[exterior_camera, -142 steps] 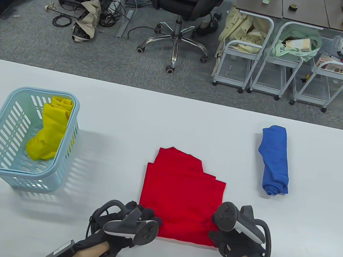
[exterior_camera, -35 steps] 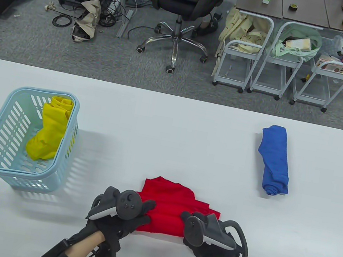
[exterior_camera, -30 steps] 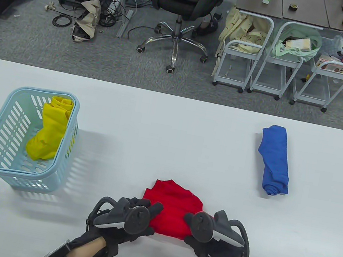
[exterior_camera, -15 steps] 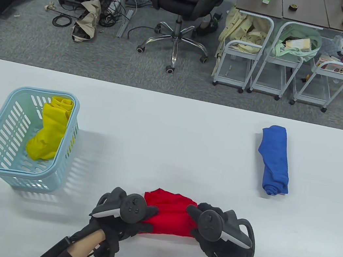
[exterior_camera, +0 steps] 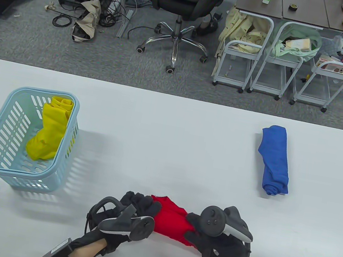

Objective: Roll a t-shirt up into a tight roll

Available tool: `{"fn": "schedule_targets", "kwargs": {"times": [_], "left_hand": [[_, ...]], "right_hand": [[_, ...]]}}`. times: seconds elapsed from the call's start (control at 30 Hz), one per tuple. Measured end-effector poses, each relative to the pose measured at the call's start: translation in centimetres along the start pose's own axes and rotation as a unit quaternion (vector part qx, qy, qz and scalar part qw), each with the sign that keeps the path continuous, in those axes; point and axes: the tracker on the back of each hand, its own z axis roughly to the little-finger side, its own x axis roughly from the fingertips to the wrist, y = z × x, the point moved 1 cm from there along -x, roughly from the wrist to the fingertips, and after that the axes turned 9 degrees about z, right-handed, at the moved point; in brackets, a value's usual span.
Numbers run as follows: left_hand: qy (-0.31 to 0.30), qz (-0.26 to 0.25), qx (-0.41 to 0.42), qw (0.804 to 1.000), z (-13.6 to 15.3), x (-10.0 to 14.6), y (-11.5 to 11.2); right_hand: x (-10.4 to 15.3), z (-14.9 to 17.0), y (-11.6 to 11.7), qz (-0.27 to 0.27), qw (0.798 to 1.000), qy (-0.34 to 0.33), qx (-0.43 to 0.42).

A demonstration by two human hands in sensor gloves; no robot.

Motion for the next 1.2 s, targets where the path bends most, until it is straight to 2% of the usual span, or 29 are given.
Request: {"fn": "schedule_targets", "kwargs": {"times": [0.07,0.13,0.27,0.3,0.4,0.47,0.5,0.57,0.63,0.67,0.73,0.8,0.87,1.2], "left_hand": [[-0.006,-0.002,0.036,0.999,0.1,0.0,0.3],[-0.023,0.008,0.101,0.995,0.7,0.1,0.6],[-0.033,0.039,0.212,0.976,2.4,-0.2,0.0],[-0.033,0.043,0.230,0.972,2.9,-0.4,-0.1],[-0.033,0.063,0.327,0.942,4.6,-0.9,-0.6],[-0.017,0.049,0.345,0.937,5.0,-0.6,-0.7],[-0.007,0.037,0.339,0.940,5.0,-0.3,-0.6],[0.017,0.012,0.282,0.959,4.6,0.5,0.0],[0.022,-0.011,0.194,0.981,3.6,1.1,0.7],[0.015,-0.015,0.174,0.984,3.2,1.1,0.8],[-0.014,0.003,0.141,0.990,1.7,0.7,0.5],[-0.002,0.028,0.094,0.995,0.9,0.0,-0.3],[0.017,0.077,0.026,0.997,0.6,-1.3,-1.6],[0.010,0.057,0.077,0.995,1.8,-1.4,-1.2]], "right_hand": [[0.2,-0.1,-0.4,0.021,0.999,0.015,0.024],[0.7,-1.1,-1.0,0.070,0.993,0.027,0.094],[1.3,-3.0,-1.3,0.121,0.982,-0.004,0.144],[1.2,-3.2,-1.2,0.120,0.982,-0.006,0.147],[0.2,-3.2,0.7,0.066,0.982,0.012,0.176],[-0.6,-3.0,2.0,0.026,0.978,0.027,0.204],[-0.8,-2.9,2.2,0.026,0.977,0.028,0.208],[-1.2,-2.7,2.2,0.022,0.981,0.030,0.192],[-1.3,-2.4,2.1,0.018,0.984,0.034,0.172],[-1.3,-2.3,2.1,0.016,0.985,0.035,0.166],[-1.3,-2.2,2.2,0.013,0.987,0.033,0.160],[-1.3,-2.2,2.2,0.012,0.987,0.032,0.160],[-1.3,-2.2,2.2,0.013,0.987,0.031,0.159],[-1.3,-2.1,1.2,0.043,0.983,0.051,0.174]]}}
